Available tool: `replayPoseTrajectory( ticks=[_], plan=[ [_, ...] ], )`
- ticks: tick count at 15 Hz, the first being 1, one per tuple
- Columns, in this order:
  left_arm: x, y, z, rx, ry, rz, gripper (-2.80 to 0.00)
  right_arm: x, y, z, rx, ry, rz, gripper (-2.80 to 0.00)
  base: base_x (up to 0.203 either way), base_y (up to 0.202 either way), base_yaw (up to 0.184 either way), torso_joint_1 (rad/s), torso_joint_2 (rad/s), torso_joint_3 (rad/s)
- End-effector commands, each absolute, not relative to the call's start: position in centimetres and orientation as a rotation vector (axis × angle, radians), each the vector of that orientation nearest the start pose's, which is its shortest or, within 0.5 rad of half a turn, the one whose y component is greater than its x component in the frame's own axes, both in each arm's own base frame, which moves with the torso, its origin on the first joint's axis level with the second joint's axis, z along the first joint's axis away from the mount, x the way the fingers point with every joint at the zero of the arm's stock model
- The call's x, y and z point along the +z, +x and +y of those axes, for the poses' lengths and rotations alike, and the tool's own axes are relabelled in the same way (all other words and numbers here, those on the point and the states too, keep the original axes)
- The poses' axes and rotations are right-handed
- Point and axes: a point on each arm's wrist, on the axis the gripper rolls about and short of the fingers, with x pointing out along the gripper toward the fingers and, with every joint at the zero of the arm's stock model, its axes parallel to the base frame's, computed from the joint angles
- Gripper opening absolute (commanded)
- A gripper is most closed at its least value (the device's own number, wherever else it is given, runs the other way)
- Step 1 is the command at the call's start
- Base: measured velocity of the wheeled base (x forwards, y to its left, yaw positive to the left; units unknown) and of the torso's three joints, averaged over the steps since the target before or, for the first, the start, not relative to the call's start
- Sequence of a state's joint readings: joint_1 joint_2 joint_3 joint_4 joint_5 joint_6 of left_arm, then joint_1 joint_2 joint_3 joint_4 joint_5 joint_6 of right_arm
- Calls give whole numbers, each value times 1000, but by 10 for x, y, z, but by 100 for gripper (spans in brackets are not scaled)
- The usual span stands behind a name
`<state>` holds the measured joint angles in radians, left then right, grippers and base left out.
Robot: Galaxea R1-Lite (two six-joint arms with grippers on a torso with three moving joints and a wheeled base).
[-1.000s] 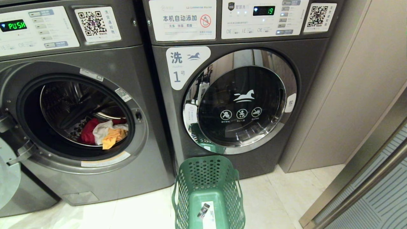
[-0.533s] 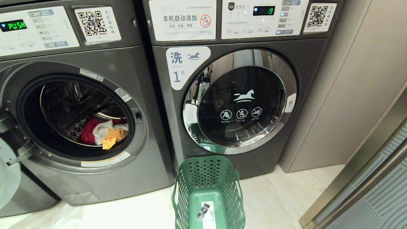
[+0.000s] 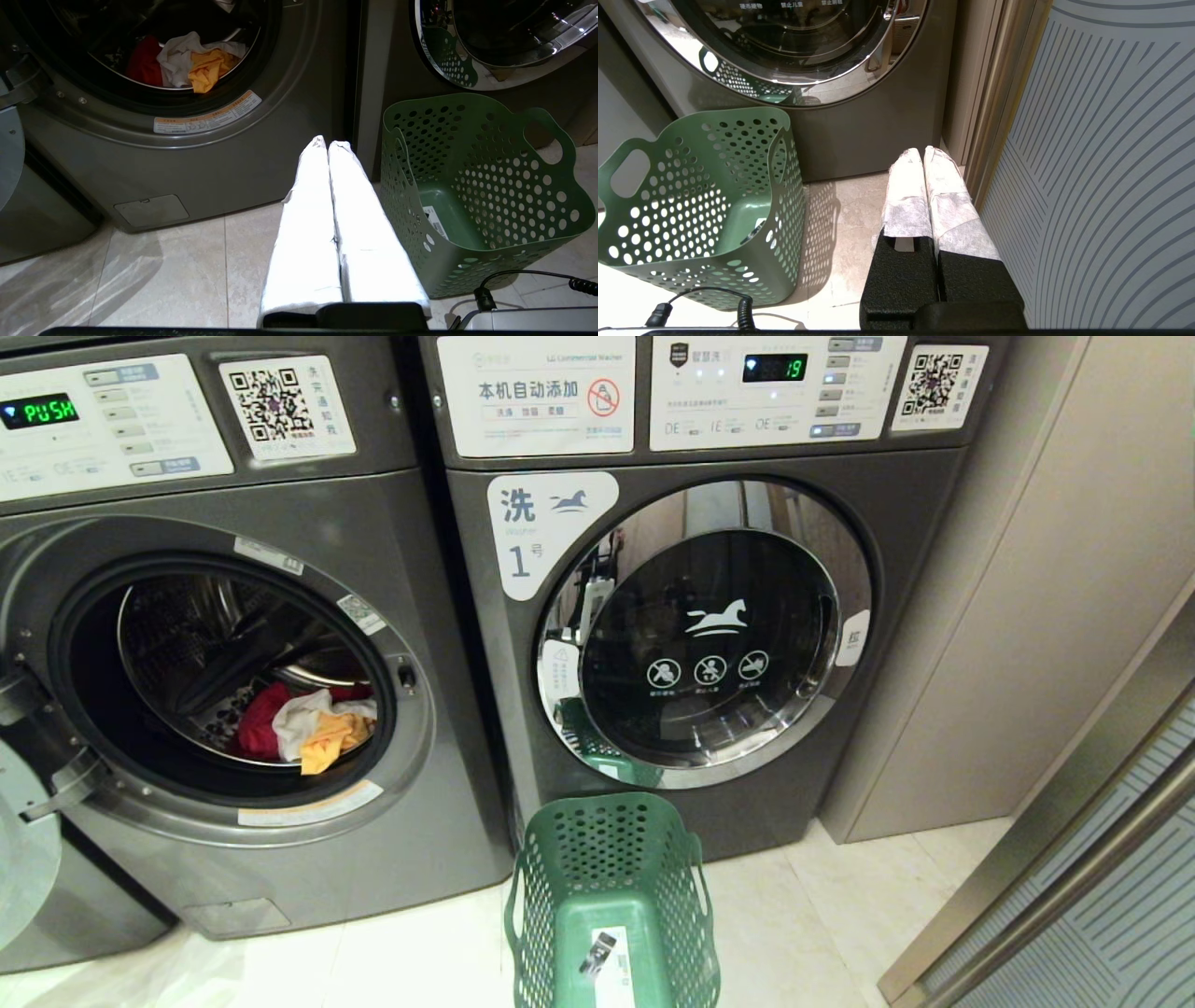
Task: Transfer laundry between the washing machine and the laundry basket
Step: Pick a cloth and place it into the basket
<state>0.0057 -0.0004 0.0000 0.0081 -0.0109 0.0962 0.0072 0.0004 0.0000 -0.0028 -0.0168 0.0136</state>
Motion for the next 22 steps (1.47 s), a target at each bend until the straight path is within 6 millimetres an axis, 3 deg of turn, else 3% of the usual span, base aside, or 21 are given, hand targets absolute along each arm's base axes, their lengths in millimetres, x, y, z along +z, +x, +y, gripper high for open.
replayPoseTrajectory(
  ticks=[1, 16, 22],
  plan=[
    [75, -23, 0, -5, 97, 7, -280, 76, -23, -1, -9, 14, -2, -280, 0, 0, 0, 0, 0, 0],
    [75, -23, 0, -5, 97, 6, -280, 76, -23, -1, -9, 14, -2, -280, 0, 0, 0, 0, 0, 0],
    [75, -23, 0, 3, 22, 3, -280, 76, -23, -1, -9, 14, -2, -280, 0, 0, 0, 0, 0, 0]
  ],
)
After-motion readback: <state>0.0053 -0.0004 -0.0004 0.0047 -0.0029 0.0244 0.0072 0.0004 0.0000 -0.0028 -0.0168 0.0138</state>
